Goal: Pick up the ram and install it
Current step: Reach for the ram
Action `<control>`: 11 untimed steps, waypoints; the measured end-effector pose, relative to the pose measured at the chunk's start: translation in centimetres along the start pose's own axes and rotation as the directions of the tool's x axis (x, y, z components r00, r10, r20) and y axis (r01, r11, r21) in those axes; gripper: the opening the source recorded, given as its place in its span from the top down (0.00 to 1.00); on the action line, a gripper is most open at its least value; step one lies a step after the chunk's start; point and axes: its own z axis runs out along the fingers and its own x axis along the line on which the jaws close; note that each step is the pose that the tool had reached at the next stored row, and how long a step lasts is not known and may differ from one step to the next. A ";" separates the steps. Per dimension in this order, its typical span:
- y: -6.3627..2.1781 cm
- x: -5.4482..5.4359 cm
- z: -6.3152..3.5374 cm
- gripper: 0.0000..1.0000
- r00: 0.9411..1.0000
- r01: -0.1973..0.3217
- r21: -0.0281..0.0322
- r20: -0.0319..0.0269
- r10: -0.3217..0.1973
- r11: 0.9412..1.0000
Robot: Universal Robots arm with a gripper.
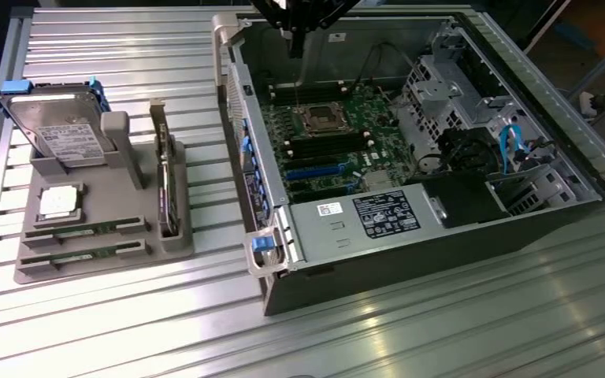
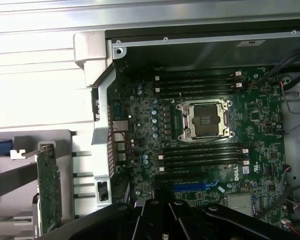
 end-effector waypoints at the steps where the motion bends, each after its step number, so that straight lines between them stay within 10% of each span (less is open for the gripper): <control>1: -0.01 0.1 0.00 0.89 1.000 0.000 0.000 0.000 0.000 1.000; 11: -0.09 1.2 -0.04 0.89 1.000 0.000 0.000 0.000 0.000 1.000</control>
